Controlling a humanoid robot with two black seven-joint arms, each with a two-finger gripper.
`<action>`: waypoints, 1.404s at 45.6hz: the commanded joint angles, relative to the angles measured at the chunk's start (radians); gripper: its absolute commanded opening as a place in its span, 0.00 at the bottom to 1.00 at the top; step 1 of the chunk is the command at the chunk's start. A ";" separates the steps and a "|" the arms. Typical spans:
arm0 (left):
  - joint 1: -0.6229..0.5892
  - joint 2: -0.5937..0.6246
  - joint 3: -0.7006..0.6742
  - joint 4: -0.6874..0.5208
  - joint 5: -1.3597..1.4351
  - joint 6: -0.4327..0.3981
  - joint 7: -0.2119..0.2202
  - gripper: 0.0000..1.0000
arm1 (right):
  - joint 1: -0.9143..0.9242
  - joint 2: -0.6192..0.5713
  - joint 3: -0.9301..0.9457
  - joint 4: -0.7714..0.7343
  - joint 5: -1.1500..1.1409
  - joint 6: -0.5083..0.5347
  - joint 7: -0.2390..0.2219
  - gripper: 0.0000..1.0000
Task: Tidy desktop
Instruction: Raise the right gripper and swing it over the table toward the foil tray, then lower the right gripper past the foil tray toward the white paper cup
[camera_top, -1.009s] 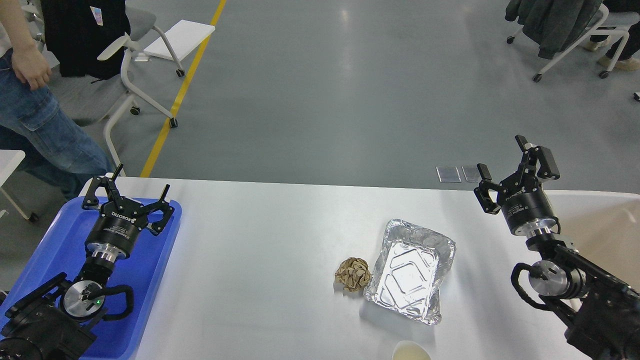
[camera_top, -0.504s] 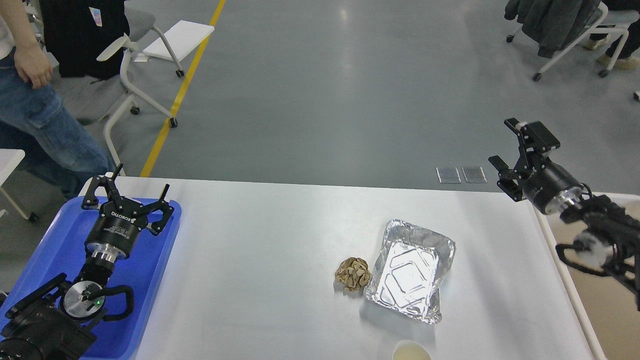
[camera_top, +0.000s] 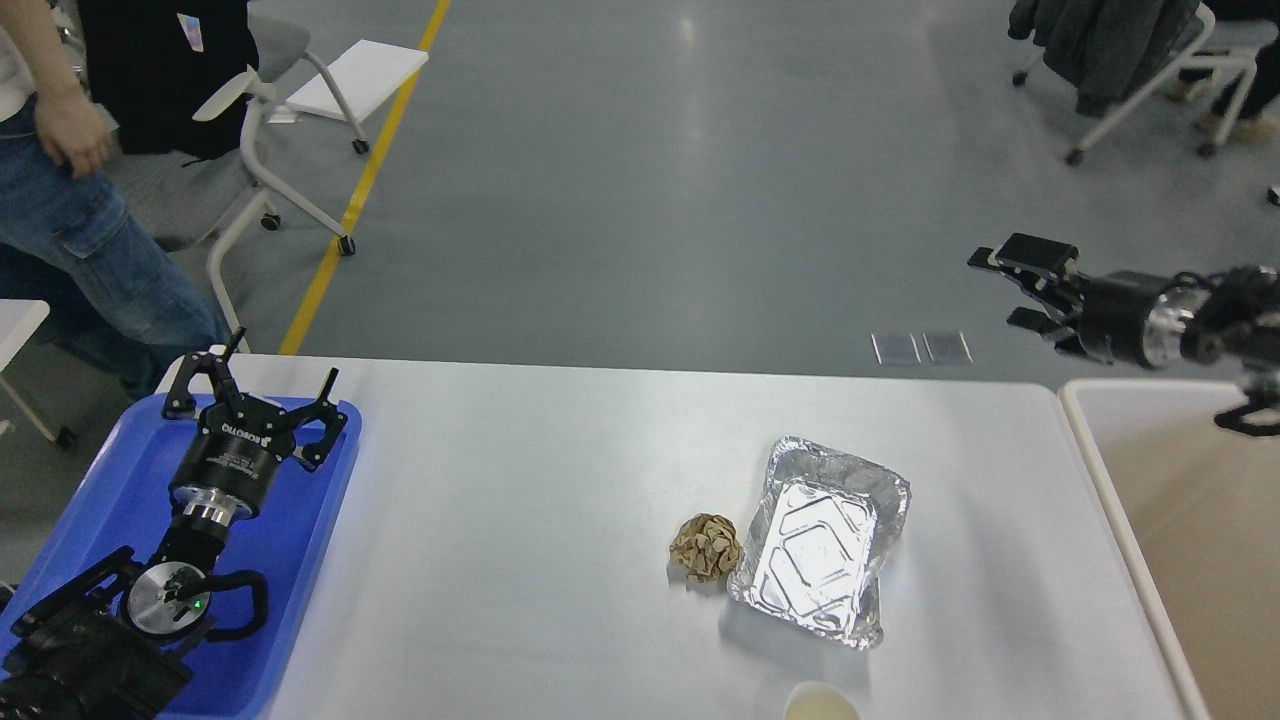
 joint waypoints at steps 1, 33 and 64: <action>0.000 0.000 0.000 0.001 0.000 0.000 0.000 0.99 | 0.269 0.166 -0.416 0.050 -0.024 0.068 -0.027 1.00; 0.000 0.000 0.000 0.001 0.000 0.000 0.000 0.99 | 0.469 0.508 -0.289 0.304 -0.461 0.376 -0.024 1.00; 0.002 0.001 0.000 0.001 0.000 0.000 0.000 0.99 | 0.507 0.485 -0.276 0.559 -0.472 0.386 -0.021 1.00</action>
